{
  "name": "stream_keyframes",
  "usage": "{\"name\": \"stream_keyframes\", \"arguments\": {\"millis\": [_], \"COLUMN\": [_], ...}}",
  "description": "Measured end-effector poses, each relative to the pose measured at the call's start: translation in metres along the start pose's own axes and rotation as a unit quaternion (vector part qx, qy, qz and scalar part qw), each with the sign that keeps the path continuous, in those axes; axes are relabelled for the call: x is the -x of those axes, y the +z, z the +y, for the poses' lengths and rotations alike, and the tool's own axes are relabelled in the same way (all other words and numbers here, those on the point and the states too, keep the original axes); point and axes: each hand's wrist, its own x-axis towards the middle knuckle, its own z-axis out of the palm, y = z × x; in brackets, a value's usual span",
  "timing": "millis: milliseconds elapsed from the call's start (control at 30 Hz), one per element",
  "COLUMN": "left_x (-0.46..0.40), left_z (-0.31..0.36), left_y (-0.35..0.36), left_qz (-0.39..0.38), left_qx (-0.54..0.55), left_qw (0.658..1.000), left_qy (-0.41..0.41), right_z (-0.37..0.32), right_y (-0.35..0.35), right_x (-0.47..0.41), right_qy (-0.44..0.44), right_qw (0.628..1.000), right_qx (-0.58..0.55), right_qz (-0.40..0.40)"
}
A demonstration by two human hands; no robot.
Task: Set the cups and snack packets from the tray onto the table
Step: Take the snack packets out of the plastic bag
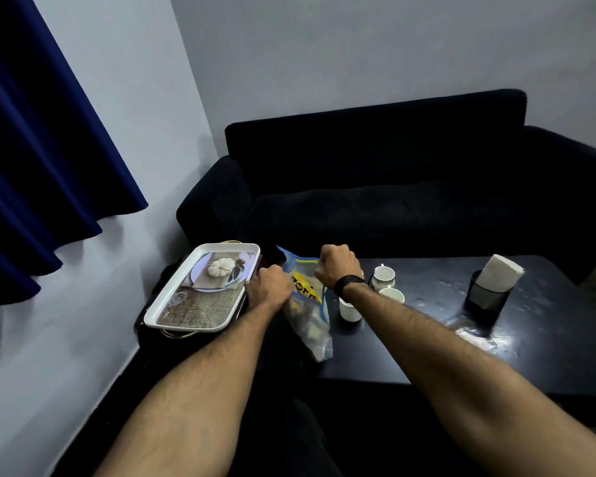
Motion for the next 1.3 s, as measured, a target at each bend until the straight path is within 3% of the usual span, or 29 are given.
{"name": "stream_keyframes", "arguments": {"millis": [133, 300, 433, 533, 633, 1000, 1200, 1300], "left_x": [-0.003, -0.003, 0.002, 0.006, 0.008, 0.004, 0.008, 0.011], "left_z": [-0.023, -0.030, -0.011, 0.002, 0.005, -0.011, -0.008, -0.006], "left_y": [-0.005, -0.006, -0.005, -0.004, -0.003, -0.013, -0.013, -0.012], "left_qz": [0.011, 0.039, 0.018, -0.043, -0.073, -0.053, -0.077, -0.099], "left_qx": [-0.008, 0.028, 0.071, 0.087, 0.094, 0.095, 0.134, 0.174], "left_qw": [0.998, 0.995, 0.996, 0.994, 0.992, 0.993, 0.988, 0.980], "left_qy": [-0.060, -0.086, -0.055, -0.052, -0.046, -0.053, -0.016, 0.005], "right_z": [0.022, 0.027, 0.015, 0.005, 0.005, 0.049, 0.045, 0.040], "right_y": [-0.015, -0.013, -0.007, -0.008, -0.011, -0.022, -0.029, -0.031], "right_x": [-0.012, -0.015, -0.011, -0.010, -0.010, -0.011, -0.005, -0.002], "right_qy": [0.105, 0.128, 0.104, 0.081, 0.074, 0.090, 0.041, -0.029], "right_qw": [0.994, 0.991, 0.992, 0.984, 0.983, 0.992, 0.994, 0.994], "right_qx": [-0.014, -0.029, -0.039, -0.079, -0.061, -0.008, 0.062, 0.094], "right_qz": [0.034, 0.018, -0.064, -0.134, -0.160, -0.090, -0.085, -0.039]}}
